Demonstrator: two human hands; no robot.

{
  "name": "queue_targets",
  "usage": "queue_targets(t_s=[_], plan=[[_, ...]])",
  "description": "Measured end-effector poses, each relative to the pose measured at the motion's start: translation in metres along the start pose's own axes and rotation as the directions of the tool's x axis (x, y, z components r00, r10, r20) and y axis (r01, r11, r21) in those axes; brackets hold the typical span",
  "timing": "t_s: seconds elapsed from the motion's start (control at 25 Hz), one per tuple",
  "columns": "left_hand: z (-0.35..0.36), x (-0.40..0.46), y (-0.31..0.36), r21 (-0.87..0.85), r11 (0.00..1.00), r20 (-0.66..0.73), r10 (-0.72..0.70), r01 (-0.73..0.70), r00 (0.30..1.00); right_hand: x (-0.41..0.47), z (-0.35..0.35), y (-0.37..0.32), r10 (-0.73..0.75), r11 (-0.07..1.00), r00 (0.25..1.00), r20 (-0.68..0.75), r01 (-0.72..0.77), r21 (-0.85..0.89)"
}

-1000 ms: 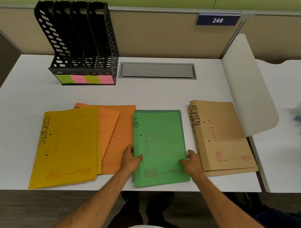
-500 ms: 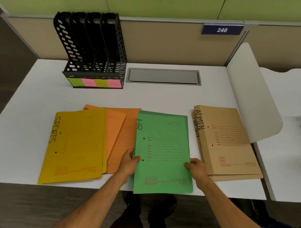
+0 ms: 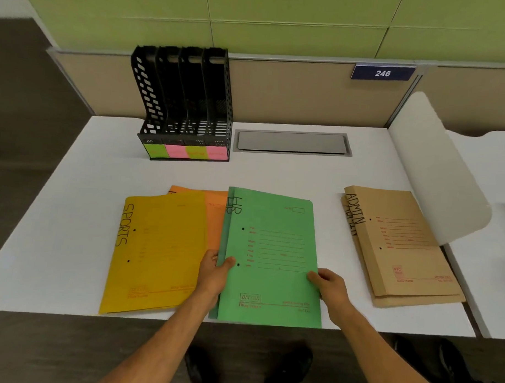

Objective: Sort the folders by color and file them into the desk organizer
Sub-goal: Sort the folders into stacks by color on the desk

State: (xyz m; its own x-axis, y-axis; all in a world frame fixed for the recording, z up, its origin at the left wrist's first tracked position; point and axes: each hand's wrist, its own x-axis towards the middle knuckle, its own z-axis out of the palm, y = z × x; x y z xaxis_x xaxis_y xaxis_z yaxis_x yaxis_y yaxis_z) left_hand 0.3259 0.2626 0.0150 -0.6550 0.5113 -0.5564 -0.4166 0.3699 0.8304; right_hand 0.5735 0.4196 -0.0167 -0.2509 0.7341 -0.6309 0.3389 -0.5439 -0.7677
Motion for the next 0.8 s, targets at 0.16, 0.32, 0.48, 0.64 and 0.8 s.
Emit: queue_targets(t_s=[0.16,0.32,0.48,0.64,0.8], plan=[[-0.06,0.012,0.013,-0.007,1.0,0.008,0.007,-0.006,1.0,-0.016,0.063,0.003,0.001,1.0,0.997,-0.082,0.0,0.015],[-0.119,0.032,0.022,-0.028,0.999,-0.004,0.026,-0.027,1.0,-0.023,0.12,-0.002,-0.016,0.999,0.998,-0.068,0.018,0.039],[-0.165,0.049,0.032,-0.073,0.997,-0.035,0.03,-0.033,0.999,-0.026,0.168,-0.012,-0.027,0.998,0.999,-0.026,0.029,0.064],[-0.206,0.069,0.051,-0.085,0.994,-0.091,0.059,-0.067,0.994,-0.009,0.216,-0.04,-0.062,0.998,0.991,0.119,0.061,0.012],[-0.252,0.091,0.063,-0.108,0.99,-0.194,0.068,-0.091,0.979,0.012,0.268,-0.06,-0.051,0.993,0.962,0.269,0.077,-0.089]])
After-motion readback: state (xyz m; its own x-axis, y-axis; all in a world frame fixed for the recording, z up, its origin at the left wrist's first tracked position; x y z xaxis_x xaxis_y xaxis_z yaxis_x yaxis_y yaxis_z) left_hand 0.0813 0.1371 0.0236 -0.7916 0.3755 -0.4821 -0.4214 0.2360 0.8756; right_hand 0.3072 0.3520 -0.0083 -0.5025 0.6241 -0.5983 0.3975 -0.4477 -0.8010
